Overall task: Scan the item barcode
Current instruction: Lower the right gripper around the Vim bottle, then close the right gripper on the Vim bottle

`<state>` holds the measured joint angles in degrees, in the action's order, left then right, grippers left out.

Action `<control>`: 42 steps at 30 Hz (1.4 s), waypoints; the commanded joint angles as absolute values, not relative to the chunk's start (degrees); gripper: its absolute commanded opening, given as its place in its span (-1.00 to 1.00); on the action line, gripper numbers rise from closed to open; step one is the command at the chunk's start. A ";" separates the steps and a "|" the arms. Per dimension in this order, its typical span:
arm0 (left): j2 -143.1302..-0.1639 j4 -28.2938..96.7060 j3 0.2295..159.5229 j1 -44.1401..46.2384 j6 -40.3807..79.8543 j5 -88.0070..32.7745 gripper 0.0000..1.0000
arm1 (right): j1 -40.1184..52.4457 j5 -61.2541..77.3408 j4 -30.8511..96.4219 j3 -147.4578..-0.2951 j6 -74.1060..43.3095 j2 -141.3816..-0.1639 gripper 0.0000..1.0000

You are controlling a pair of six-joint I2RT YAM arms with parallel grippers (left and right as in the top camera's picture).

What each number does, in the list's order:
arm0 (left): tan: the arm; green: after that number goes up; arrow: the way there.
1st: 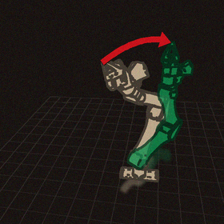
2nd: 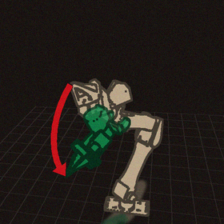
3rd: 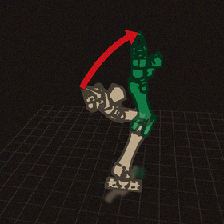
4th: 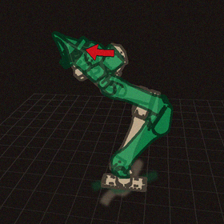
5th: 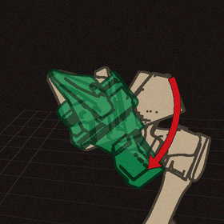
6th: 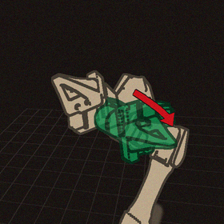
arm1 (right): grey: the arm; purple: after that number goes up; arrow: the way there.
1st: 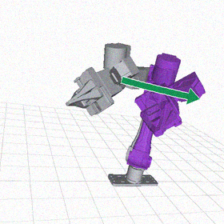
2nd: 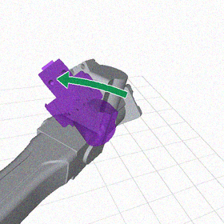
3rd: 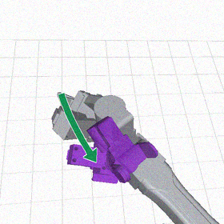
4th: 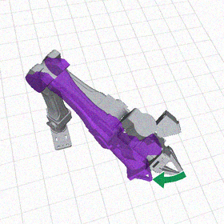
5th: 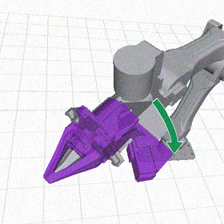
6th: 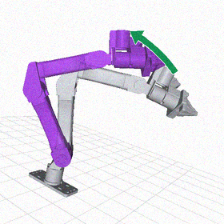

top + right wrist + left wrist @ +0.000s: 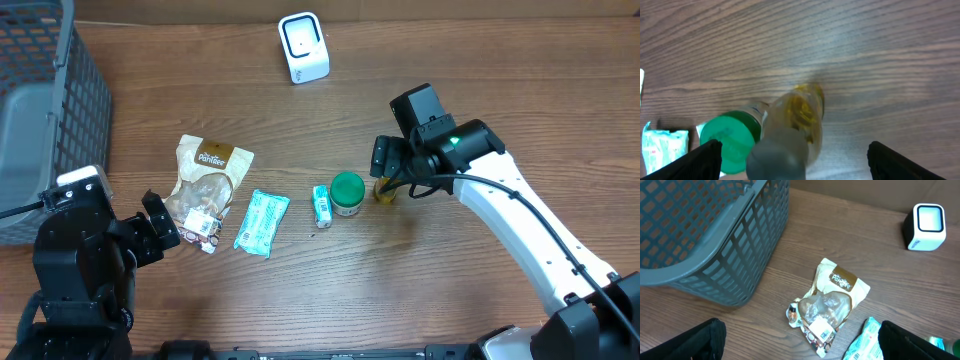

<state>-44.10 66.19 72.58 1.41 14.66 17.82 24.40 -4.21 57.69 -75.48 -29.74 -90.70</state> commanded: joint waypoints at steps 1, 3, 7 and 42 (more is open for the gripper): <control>-43.86 66.08 72.90 1.10 14.81 18.44 0.99 | 24.43 -4.01 55.55 -73.32 -28.38 -90.63 0.79; -43.86 66.08 72.90 1.10 14.81 18.44 0.99 | 24.43 -4.03 54.17 -72.12 -28.05 -90.63 0.79; -43.86 66.08 72.90 1.10 14.81 18.44 1.00 | 24.43 -4.03 51.57 -70.19 -26.74 -90.63 0.73; -43.86 66.08 72.90 1.10 14.79 18.44 0.99 | 24.43 -7.05 50.04 -67.44 -25.04 -90.67 0.36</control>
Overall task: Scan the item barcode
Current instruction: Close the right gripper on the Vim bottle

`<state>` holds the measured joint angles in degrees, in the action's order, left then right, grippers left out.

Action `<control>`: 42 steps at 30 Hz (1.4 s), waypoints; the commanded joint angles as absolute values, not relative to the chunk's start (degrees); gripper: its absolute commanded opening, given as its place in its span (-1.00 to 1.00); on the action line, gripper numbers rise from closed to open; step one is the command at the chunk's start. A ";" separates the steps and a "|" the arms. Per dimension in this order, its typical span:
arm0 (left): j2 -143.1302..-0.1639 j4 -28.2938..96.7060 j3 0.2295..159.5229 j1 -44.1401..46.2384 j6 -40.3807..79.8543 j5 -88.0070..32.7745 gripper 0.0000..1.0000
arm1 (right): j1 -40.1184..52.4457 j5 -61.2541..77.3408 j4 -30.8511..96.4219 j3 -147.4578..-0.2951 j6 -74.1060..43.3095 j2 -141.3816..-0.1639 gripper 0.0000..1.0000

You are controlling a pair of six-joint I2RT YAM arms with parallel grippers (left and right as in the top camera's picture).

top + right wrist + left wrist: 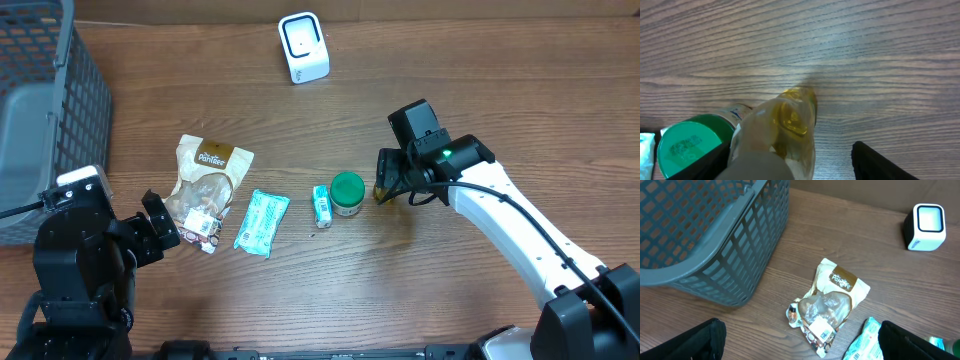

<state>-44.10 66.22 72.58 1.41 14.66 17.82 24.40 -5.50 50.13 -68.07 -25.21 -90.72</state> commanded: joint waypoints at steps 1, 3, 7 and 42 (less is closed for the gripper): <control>-43.86 66.08 72.90 1.10 14.81 18.44 0.99 | 24.43 -7.05 50.04 -67.44 -25.04 -90.67 0.33; -43.86 66.08 72.90 1.10 14.81 18.44 0.99 | 24.43 -7.05 50.04 -67.44 -25.04 -90.67 0.17; -43.86 66.08 72.90 1.10 14.79 18.44 0.99 | 24.43 -7.05 50.04 -67.44 -25.04 -90.67 0.16; -43.86 66.17 72.90 1.10 14.79 18.44 0.99 | 25.96 -7.68 48.07 -67.44 -22.68 -90.78 0.31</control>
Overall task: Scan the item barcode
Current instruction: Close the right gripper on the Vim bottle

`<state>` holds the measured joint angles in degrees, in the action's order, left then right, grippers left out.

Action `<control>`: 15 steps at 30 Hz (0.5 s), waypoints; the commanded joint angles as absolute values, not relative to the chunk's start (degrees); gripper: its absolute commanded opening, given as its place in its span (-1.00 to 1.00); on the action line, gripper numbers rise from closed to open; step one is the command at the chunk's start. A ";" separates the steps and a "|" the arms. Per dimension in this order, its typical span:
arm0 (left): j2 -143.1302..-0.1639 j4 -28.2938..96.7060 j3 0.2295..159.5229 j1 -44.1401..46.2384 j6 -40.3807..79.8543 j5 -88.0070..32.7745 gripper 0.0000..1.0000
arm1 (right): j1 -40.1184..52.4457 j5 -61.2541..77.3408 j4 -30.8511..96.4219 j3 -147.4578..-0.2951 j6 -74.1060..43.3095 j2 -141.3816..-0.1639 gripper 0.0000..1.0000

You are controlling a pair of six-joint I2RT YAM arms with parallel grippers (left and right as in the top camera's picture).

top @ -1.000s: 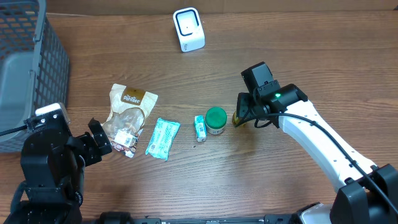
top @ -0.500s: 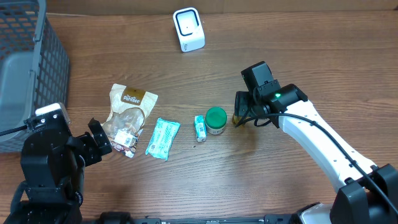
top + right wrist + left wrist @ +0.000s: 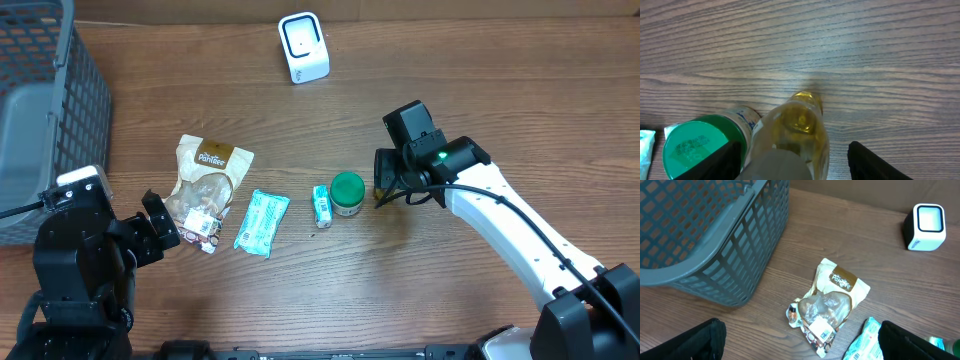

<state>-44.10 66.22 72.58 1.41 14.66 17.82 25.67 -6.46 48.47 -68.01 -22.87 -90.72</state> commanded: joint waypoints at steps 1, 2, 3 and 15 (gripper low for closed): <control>-43.86 66.17 72.90 1.10 14.81 18.44 0.99 | 26.00 -7.66 48.14 -67.44 -22.68 -90.78 0.31; -43.86 66.17 72.90 1.10 14.81 18.44 0.99 | 26.17 -7.68 48.21 -67.44 -22.68 -90.78 0.31; -43.88 66.19 72.90 1.10 14.81 18.44 0.99 | 26.37 -7.70 48.21 -67.44 -22.68 -90.78 0.31; -43.88 66.19 72.90 1.10 14.81 18.44 0.99 | 27.38 -7.90 48.07 -67.44 -22.70 -91.07 0.30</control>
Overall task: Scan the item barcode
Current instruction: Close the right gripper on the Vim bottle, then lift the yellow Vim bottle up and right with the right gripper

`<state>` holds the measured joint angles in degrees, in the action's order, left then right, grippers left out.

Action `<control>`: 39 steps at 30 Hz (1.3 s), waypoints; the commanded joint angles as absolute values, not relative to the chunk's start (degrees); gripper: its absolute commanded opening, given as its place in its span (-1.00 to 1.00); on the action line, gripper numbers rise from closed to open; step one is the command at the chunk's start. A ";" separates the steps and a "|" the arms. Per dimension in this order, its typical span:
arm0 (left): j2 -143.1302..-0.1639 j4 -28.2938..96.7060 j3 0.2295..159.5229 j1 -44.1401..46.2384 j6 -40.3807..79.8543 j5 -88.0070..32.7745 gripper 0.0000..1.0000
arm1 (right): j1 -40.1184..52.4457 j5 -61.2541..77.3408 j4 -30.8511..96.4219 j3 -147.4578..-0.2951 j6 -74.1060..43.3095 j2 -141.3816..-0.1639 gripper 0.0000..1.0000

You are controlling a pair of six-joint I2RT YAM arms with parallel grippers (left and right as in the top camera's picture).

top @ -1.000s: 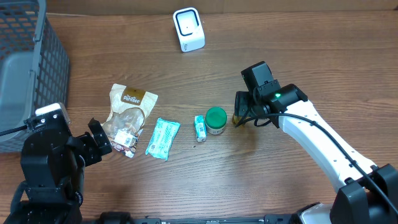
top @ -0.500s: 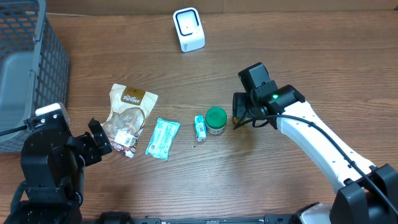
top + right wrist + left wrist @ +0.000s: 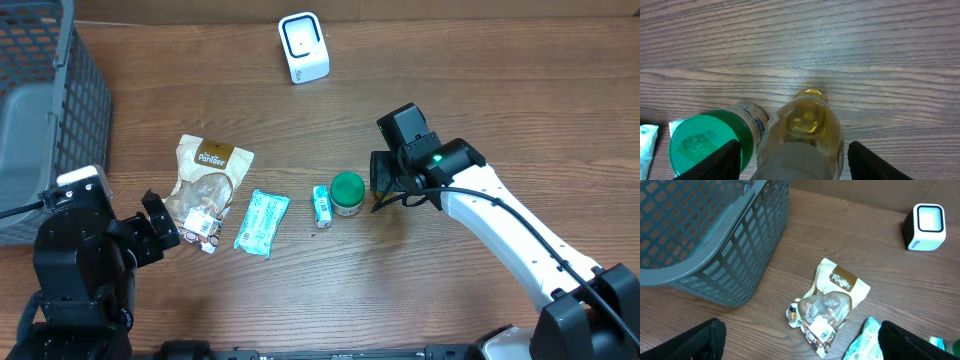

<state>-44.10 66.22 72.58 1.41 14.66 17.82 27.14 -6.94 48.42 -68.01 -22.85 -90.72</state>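
A clear bottle of yellow liquid [image 3: 805,127] stands upright on the table, seen from above in the right wrist view. My right gripper [image 3: 792,162] is open, one finger on each side of the bottle and neither visibly touching it. In the overhead view the gripper [image 3: 385,185] covers most of the bottle. The white barcode scanner [image 3: 303,47] stands at the table's far edge. My left gripper [image 3: 802,342] hangs open over the near left of the table, holding nothing.
A green-lidded jar [image 3: 702,145] stands right against the bottle's left side. Further left lie a small packet [image 3: 321,205], a teal packet [image 3: 262,223] and a brown snack bag [image 3: 832,305]. A grey mesh basket [image 3: 705,235] fills the far left.
My right gripper has dropped slightly lower round the bottle, which looks larger between the fingers. The left arm and the other items have not moved.
My right gripper first hung open above the bottle, fingers wide. It then stood lower and closer, fingers narrower on each side of the bottle. Now it sits lower still round the bottle. The left arm stayed still throughout.
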 commanded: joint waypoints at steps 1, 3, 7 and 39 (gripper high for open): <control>-43.88 66.19 72.90 1.10 14.81 18.44 0.99 | 27.38 -7.90 48.07 -67.44 -22.68 -91.35 0.30; -43.88 66.19 72.90 1.10 14.79 18.44 0.99 | 27.38 -7.90 48.07 -67.44 -22.68 -92.29 0.29; -43.88 66.19 72.90 1.10 14.81 18.44 0.99 | 27.38 -7.94 48.05 -67.44 -22.65 -94.13 0.19; -43.88 66.22 72.90 1.10 14.81 18.44 0.99 | 20.80 9.19 60.90 -82.63 -17.39 -84.60 -0.46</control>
<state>-44.10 66.24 72.58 1.41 14.66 17.82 23.94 -1.02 59.88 -78.67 -20.88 -89.95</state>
